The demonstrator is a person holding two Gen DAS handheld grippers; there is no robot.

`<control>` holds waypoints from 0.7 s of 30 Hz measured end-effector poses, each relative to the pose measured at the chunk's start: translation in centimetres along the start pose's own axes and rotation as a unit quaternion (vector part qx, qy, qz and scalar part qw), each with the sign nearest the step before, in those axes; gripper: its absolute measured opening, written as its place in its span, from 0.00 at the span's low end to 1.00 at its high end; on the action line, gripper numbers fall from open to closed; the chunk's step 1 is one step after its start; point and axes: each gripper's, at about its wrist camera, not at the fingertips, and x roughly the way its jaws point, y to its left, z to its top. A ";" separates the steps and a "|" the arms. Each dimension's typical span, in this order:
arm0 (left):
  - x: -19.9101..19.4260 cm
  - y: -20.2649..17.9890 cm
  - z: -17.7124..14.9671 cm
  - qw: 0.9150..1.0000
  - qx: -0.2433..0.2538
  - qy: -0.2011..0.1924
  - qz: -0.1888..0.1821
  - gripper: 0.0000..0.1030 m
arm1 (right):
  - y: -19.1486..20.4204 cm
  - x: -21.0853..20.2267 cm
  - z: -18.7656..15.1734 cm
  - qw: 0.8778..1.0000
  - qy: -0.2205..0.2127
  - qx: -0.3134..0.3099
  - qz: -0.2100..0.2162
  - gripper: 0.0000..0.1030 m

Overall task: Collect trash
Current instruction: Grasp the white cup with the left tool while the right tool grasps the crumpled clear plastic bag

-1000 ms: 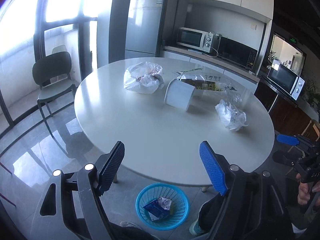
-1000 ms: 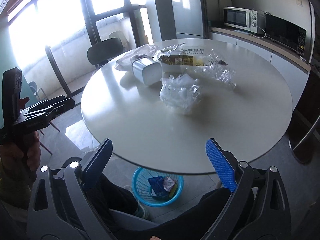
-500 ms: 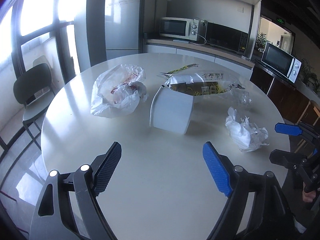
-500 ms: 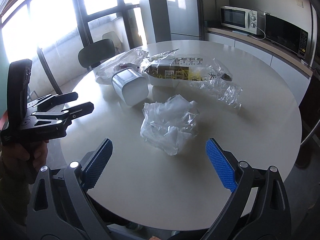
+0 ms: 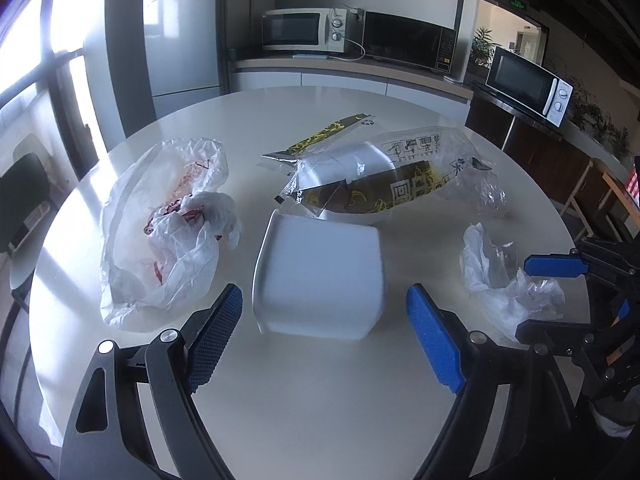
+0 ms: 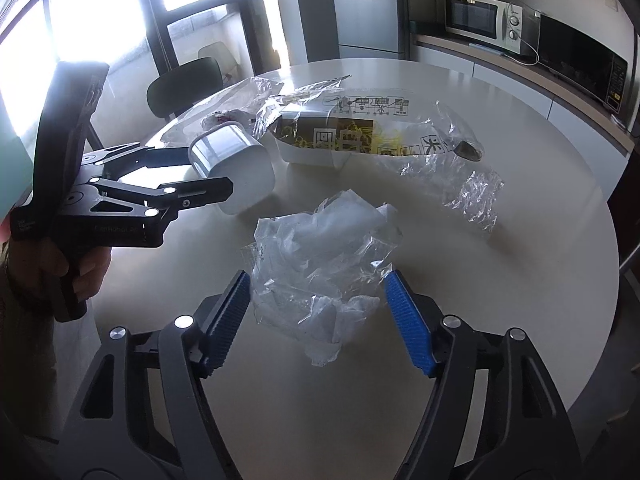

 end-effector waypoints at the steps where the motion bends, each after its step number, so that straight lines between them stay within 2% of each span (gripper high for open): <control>1: 0.2 0.0 0.1 1.000 0.000 0.002 -0.002 0.81 | -0.1 0.1 0.0 1.000 0.002 -0.001 0.000 0.55; 5: 0.3 0.0 0.1 1.000 -0.011 0.002 -0.017 0.79 | -0.3 0.0 -0.1 1.000 0.001 -0.006 -0.003 0.47; 16: -0.8 -3.1 -0.9 0.999 0.001 -0.011 -0.050 0.73 | -0.5 -0.3 -0.4 1.000 -0.008 -0.014 0.006 0.37; 18: -0.4 -3.3 -0.7 0.999 0.002 -0.010 -0.047 0.68 | -0.6 -0.4 -0.5 1.000 -0.008 -0.015 0.008 0.35; 21: 0.3 -3.5 -0.3 0.998 -0.004 -0.004 -0.057 0.46 | -0.8 -0.7 -0.7 1.000 -0.009 -0.015 0.010 0.33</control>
